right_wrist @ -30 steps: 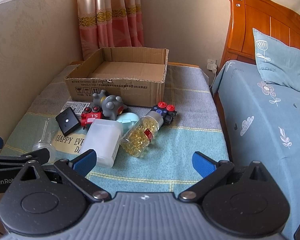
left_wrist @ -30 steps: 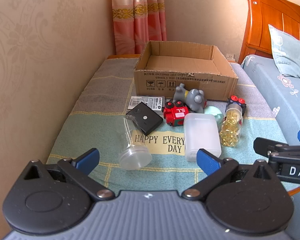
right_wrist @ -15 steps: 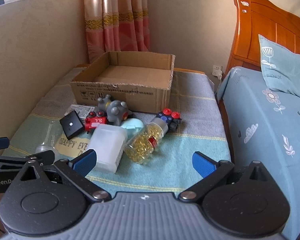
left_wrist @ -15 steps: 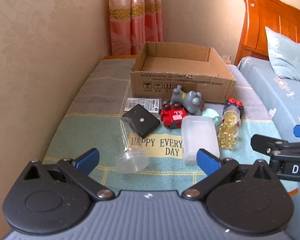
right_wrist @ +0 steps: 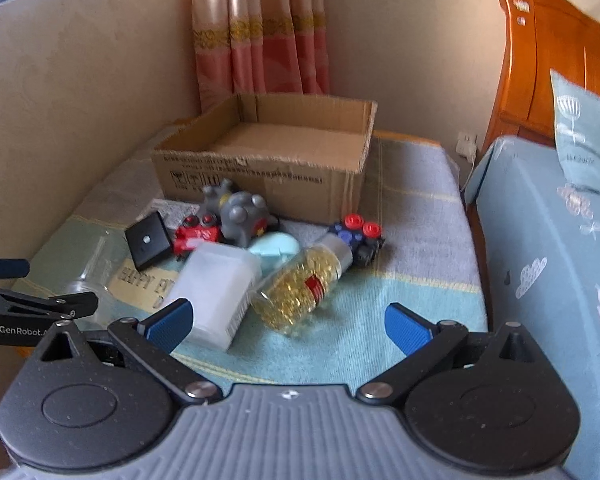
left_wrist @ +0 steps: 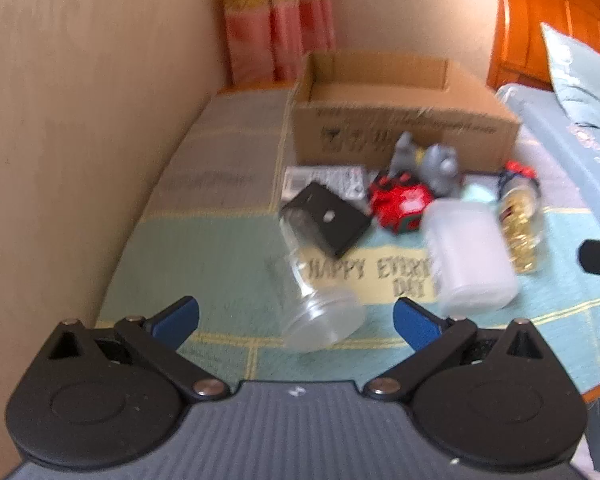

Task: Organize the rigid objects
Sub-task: 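Move the left tool to the clear plastic cup while the right tool approaches the capsule bottle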

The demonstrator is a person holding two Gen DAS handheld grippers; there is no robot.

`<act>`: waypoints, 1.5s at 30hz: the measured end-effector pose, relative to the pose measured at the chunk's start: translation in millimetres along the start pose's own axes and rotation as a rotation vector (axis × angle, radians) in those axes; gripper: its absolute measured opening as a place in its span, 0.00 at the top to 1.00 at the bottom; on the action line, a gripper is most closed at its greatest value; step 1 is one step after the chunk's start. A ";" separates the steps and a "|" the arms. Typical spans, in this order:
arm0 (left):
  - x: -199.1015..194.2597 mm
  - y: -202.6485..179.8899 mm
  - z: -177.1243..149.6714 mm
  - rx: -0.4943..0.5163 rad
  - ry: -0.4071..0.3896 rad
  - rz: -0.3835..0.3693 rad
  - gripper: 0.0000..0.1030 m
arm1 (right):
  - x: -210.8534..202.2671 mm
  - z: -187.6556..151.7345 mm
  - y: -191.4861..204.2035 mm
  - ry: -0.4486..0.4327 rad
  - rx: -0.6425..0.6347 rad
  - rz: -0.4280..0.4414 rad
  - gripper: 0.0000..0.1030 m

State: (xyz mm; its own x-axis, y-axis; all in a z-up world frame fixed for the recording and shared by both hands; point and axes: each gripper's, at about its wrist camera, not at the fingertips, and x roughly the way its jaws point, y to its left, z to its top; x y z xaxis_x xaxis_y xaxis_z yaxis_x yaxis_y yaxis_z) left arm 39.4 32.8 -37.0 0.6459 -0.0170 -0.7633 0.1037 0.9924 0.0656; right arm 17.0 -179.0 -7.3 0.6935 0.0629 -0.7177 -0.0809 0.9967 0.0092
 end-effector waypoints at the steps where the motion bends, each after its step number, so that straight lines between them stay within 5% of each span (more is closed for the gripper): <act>1: 6.5 2.3 -1.2 -0.009 0.013 -0.003 0.01 | 3.8 -1.6 -1.6 0.010 0.008 -0.001 0.00; 18: 53.1 23.2 -6.8 -0.069 0.115 -0.025 0.01 | 49.7 -11.8 -8.3 0.127 -0.030 0.018 0.00; 29: 51.5 35.4 -14.6 -0.081 0.091 -0.036 0.01 | 60.5 -13.4 -5.3 0.145 -0.073 0.042 0.00; 40: 18.3 32.4 -23.7 0.067 0.055 -0.088 0.01 | 62.5 -22.7 -9.1 0.163 -0.137 0.041 0.00; 45: 6.4 42.4 -32.1 0.134 0.058 0.013 0.01 | 64.4 -24.0 -9.5 0.180 -0.193 0.041 0.00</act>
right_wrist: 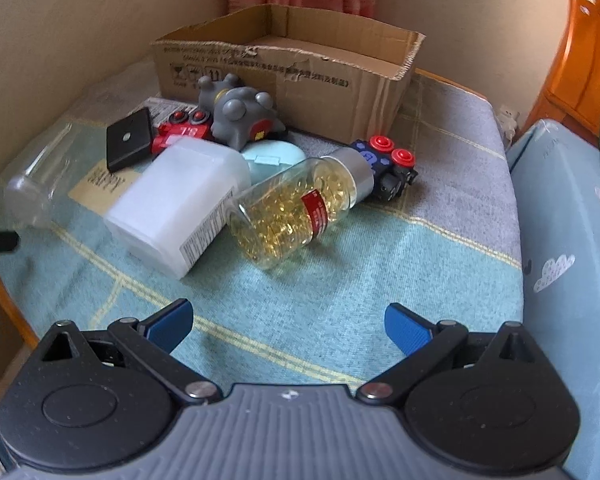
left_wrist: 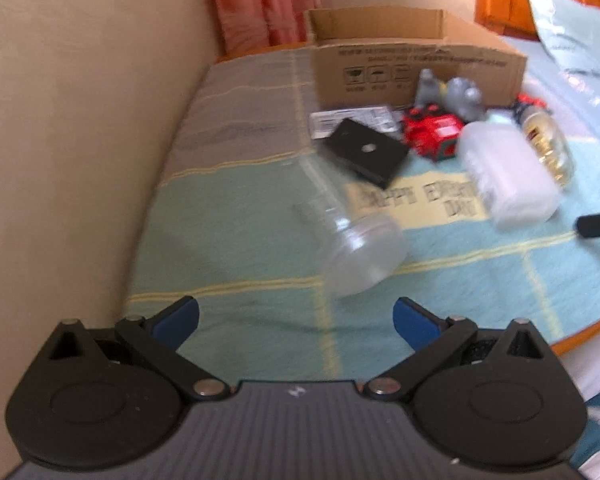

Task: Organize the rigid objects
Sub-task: 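Move the left tool to the clear plastic cup while the right tool approaches the capsule bottle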

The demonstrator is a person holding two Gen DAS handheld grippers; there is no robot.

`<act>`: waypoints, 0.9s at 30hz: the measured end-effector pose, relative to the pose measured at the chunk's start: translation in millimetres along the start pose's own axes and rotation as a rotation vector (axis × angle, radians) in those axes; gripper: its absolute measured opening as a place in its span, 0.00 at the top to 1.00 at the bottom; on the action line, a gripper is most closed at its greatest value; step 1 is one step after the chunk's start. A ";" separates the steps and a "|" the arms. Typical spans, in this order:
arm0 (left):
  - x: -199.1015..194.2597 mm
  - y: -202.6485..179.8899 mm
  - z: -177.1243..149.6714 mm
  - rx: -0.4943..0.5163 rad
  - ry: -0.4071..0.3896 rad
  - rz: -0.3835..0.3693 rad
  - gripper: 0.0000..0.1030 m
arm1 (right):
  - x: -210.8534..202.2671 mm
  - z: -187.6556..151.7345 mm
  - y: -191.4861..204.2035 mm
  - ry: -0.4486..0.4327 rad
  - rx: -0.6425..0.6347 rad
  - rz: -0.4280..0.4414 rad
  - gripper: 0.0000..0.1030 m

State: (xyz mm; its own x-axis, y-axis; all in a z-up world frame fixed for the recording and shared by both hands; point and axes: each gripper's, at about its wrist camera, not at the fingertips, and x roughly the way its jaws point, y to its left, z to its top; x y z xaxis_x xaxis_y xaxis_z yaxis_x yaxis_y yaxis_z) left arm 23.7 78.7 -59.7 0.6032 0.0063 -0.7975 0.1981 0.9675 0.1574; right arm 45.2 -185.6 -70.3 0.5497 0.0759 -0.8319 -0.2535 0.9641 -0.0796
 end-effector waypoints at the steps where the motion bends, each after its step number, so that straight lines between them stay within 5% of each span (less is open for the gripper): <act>1: 0.9 3.4 -1.4 0.006 0.002 0.022 0.01 | -0.1 -0.2 -0.2 0.001 -0.019 -0.001 0.00; 12: 23.6 -3.6 13.2 0.120 -0.017 0.042 0.01 | 5.1 7.3 -14.6 -0.029 -0.213 0.032 0.00; 27: 49.4 -21.5 46.0 0.279 -0.044 -0.066 0.01 | 20.1 38.0 -27.7 -0.048 -0.375 0.119 0.00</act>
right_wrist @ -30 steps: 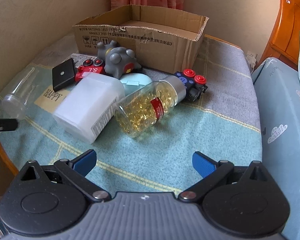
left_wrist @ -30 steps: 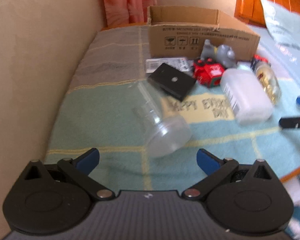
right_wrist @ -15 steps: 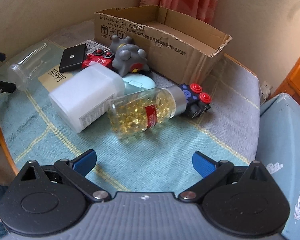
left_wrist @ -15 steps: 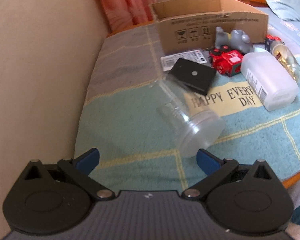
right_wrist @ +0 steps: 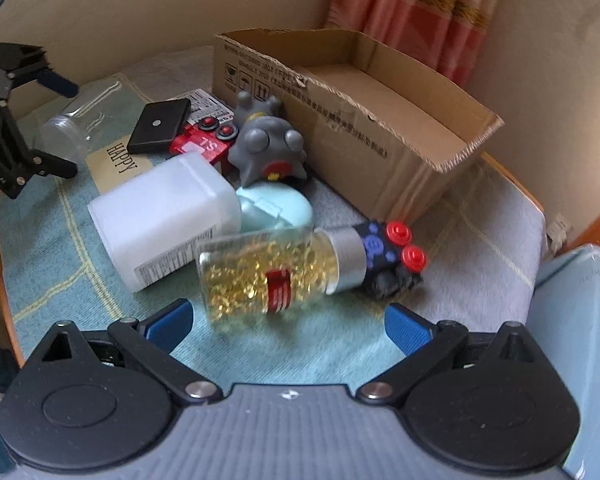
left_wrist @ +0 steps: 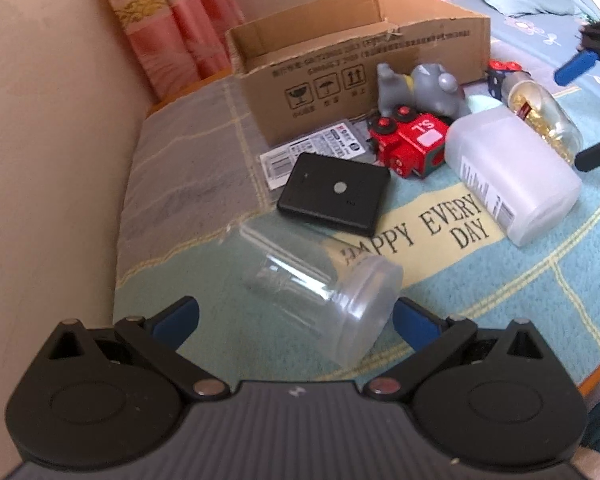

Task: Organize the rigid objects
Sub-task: 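Move the left tool to the clear plastic cup while the right tool approaches the capsule bottle, then close the left tool on the clear cup while the right tool closes on the capsule bottle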

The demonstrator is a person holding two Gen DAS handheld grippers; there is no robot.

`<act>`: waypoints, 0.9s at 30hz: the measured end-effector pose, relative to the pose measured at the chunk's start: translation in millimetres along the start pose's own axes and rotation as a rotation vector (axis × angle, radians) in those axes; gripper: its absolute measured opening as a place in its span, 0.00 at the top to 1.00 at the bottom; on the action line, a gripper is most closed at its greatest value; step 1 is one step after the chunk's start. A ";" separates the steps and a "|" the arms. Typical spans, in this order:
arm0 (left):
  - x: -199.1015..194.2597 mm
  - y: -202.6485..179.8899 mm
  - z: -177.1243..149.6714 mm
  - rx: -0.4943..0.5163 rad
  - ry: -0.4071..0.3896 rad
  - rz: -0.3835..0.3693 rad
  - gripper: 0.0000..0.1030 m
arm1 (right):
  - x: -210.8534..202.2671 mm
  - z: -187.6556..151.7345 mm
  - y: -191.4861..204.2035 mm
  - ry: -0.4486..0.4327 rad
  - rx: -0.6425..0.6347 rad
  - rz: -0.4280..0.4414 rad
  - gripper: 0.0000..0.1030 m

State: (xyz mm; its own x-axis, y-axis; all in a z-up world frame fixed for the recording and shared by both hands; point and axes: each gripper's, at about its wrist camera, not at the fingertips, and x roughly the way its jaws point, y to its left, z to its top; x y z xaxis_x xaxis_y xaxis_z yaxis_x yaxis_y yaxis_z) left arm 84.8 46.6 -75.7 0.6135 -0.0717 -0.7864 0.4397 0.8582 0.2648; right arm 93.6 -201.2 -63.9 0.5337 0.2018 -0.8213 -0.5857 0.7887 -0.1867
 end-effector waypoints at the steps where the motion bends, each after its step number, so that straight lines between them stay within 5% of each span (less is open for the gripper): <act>1: 1.1 0.3 1.2 0.006 -0.001 -0.006 0.01 | 0.9 1.5 -1.2 0.001 -0.006 0.009 0.00; 15: 21.3 10.7 19.5 0.017 -0.006 -0.114 0.01 | 18.8 17.8 -7.0 0.010 -0.148 0.093 0.00; 27: 25.4 12.8 23.7 0.023 -0.018 -0.130 0.01 | 18.1 21.6 -4.5 -0.005 -0.124 0.111 0.07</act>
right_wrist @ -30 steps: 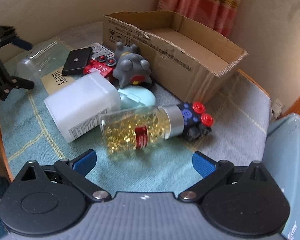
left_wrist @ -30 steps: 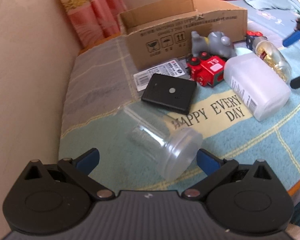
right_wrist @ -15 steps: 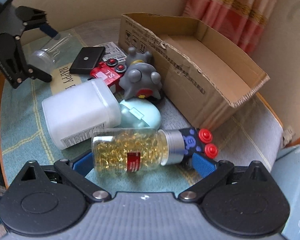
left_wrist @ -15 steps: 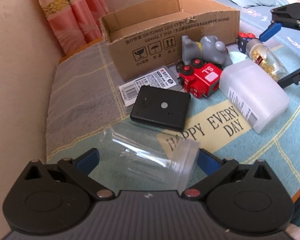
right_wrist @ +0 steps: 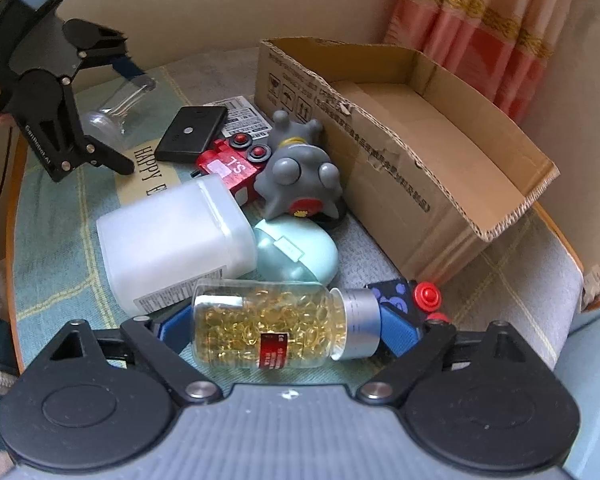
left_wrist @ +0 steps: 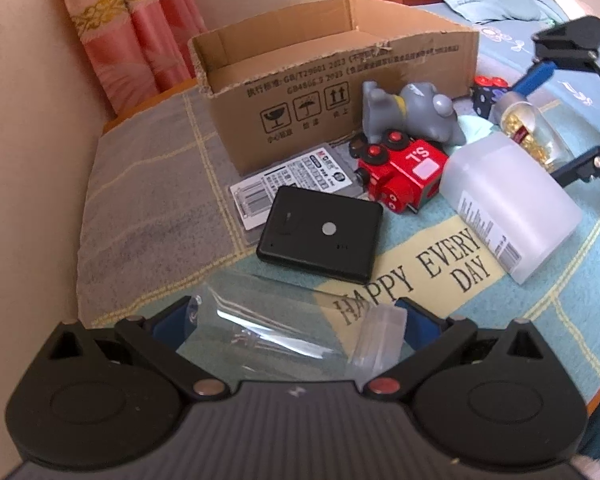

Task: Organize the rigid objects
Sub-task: 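Close the left tool on the clear cup while the right tool closes on the capsule bottle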

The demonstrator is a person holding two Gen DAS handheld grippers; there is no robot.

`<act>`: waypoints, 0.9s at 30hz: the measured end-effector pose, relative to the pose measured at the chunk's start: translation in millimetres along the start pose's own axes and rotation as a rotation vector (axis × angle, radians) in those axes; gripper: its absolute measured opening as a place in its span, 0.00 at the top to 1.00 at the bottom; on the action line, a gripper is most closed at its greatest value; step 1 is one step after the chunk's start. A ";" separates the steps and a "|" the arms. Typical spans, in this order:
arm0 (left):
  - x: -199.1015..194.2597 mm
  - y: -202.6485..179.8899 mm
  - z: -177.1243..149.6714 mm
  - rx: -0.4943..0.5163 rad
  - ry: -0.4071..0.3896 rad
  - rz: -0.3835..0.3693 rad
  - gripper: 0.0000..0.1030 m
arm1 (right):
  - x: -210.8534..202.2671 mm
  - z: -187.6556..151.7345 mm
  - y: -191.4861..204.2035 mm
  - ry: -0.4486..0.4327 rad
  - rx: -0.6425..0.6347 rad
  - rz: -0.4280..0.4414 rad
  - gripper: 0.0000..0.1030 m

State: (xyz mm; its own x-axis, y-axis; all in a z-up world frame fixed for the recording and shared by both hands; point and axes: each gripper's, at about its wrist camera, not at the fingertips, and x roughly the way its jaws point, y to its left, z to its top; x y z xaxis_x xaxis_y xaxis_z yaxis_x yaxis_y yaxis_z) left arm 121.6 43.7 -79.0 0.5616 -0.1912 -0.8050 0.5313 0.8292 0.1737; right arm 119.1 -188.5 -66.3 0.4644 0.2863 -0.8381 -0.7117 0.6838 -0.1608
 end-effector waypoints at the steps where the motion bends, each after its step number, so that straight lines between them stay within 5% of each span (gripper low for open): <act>1: -0.8 -1.2 0.2 -0.009 0.007 0.008 0.01 | -0.7 -0.3 0.4 0.005 0.017 -0.006 0.07; 8: -12.9 -7.5 -0.9 -0.199 0.066 0.031 0.03 | -9.8 -8.0 7.1 0.062 0.185 -0.044 0.07; 12: -24.4 -9.1 -6.3 -0.288 0.031 0.004 0.02 | -18.1 -17.9 10.9 0.082 0.293 -0.056 0.07; 19: -19.9 -14.1 -10.6 -0.271 0.027 0.070 0.01 | -22.1 -21.2 22.4 0.066 0.309 -0.112 0.07; 27: -19.0 -11.7 -9.8 -0.301 0.011 0.053 0.01 | -12.7 -16.7 24.6 0.076 0.314 -0.129 0.05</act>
State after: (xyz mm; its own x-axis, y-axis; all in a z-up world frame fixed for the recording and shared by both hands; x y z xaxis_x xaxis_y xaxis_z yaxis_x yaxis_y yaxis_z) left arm 98.5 42.8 -71.2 0.5758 -0.1387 -0.8057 0.2883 0.9566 0.0414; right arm 86.9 -186.6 -68.3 0.4912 0.1411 -0.8596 -0.4472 0.8877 -0.1098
